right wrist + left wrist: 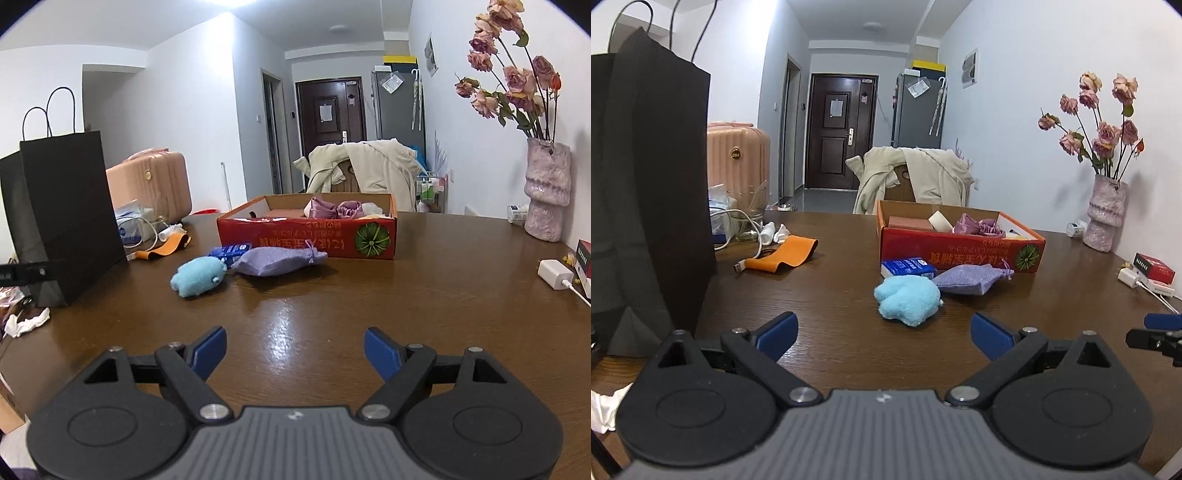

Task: Organize soft objects
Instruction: 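Move both grippers back to the light blue plush toy, then grasp the light blue plush toy with both grippers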

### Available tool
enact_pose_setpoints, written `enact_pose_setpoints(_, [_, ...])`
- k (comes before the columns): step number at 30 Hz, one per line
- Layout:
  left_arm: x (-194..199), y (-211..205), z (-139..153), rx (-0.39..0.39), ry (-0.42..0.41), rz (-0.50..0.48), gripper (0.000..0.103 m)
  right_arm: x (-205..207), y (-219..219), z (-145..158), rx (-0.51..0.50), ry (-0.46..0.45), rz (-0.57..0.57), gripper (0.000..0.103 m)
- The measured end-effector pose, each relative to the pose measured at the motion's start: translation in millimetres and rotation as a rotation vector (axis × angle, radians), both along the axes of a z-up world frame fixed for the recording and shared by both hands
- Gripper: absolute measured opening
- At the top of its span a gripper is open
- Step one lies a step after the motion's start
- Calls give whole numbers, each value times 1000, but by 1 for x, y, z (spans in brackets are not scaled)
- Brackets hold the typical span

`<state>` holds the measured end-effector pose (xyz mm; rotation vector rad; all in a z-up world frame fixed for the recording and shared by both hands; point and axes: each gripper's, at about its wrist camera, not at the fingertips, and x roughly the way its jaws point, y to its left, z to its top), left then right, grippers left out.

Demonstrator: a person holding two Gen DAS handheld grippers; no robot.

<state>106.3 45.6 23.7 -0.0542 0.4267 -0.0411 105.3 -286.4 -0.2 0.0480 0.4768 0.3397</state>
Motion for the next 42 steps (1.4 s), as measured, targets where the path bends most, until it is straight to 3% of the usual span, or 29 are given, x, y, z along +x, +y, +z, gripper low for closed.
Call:
enact_pose_setpoints(9, [62, 19, -10, -25, 38, -33, 101, 40, 28, 3, 21, 51, 48, 77])
enact_pose_setpoints(12, [108, 29, -11, -53, 54, -114, 94, 64, 46, 3, 41, 84, 61, 72])
enact_pose_setpoints(16, [178, 39, -28, -116, 172, -202, 70, 104, 82, -3, 56, 129, 113, 62])
enact_pose_setpoints(21, [230, 56, -46, -207, 224, -252, 67, 162, 130, -16, 88, 183, 134, 55])
enact_pose_setpoints(25, [244, 72, -69, -368, 309, -279, 50, 198, 158, -27, 123, 202, 135, 51])
enact_pose_setpoints(29, [247, 79, -74, -412, 347, -306, 36, 218, 173, -44, 182, 241, 137, 40])
enact_pose_setpoints(35, [246, 75, -77, -422, 355, -331, 32, 222, 164, -56, 265, 227, 173, 38])
enact_pose_setpoints(39, [247, 76, -79, -456, 360, -335, 31, 231, 154, -63, 348, 274, 188, 38])
enact_pose_setpoints(42, [247, 76, -78, -470, 369, -340, 31, 230, 155, -62, 340, 272, 184, 36])
